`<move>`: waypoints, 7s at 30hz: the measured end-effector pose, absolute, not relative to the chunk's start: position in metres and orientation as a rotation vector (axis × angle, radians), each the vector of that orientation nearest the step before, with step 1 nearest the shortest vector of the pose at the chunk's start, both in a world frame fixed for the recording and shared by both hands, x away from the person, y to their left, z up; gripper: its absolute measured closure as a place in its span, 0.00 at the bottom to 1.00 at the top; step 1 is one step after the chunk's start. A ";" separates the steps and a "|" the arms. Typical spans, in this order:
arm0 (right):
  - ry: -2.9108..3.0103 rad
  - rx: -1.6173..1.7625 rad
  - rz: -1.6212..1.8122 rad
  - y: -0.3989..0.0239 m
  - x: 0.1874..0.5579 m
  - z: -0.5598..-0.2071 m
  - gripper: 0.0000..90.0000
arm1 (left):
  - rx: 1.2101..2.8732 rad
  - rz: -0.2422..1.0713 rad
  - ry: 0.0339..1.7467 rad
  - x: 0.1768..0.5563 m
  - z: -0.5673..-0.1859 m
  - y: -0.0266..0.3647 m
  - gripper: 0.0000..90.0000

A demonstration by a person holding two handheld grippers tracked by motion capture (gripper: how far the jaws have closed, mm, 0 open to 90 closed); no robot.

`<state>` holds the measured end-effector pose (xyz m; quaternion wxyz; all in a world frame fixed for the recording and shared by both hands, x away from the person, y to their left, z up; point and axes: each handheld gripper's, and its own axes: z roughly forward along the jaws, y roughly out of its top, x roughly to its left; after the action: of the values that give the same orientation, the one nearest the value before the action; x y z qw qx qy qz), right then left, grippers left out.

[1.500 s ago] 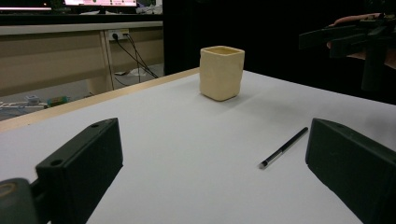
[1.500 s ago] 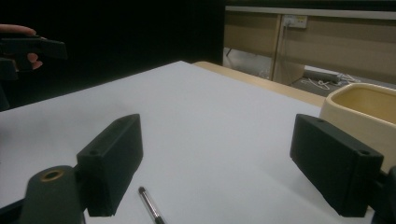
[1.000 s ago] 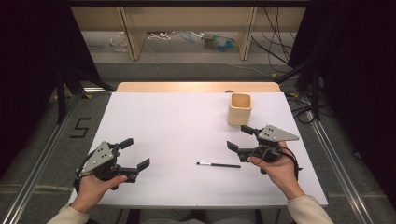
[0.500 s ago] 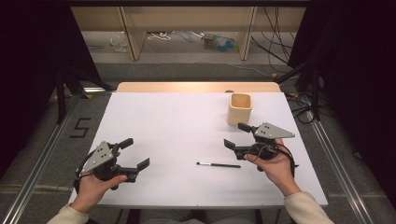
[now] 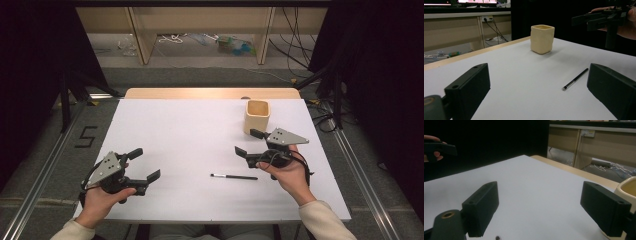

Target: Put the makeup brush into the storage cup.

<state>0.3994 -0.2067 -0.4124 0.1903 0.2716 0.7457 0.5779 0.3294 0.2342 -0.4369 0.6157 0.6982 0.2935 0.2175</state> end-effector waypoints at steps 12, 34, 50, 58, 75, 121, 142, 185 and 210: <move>2.091 0.746 1.642 -0.199 0.406 -0.413 0.18 | 1.607 0.499 0.676 0.329 -0.437 0.234 0.05; 2.123 0.746 1.646 -0.178 0.421 -0.416 0.18 | 1.614 0.498 0.671 0.329 -0.437 0.233 0.05; 2.143 0.737 1.648 -0.166 0.428 -0.419 0.18 | 1.612 0.496 0.674 0.330 -0.438 0.234 0.05; 2.194 0.715 1.608 -0.164 0.431 -0.418 0.20 | 1.613 0.492 0.676 0.330 -0.438 0.233 0.05; 2.531 0.609 1.221 -0.155 0.440 -0.413 0.26 | 1.615 0.489 0.674 0.330 -0.439 0.233 0.05; 3.008 0.301 0.196 -0.129 0.439 -0.445 0.35 | 1.617 0.481 0.658 0.330 -0.439 0.232 0.05; 3.022 0.248 0.115 -0.124 0.440 -0.449 0.38 | 1.616 0.481 0.657 0.330 -0.439 0.232 0.05; 3.083 0.153 0.029 -0.116 0.438 -0.454 0.83 | 1.629 0.485 0.655 0.330 -0.439 0.232 0.05; 3.122 0.204 0.011 -0.117 0.437 -0.452 0.94 | 1.619 0.479 0.653 0.330 -0.440 0.232 0.05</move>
<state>0.4365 -0.1167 -0.4518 0.0065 0.0653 0.9978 0.0036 0.3302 0.2316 -0.4396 0.6177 0.7034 0.2837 0.2079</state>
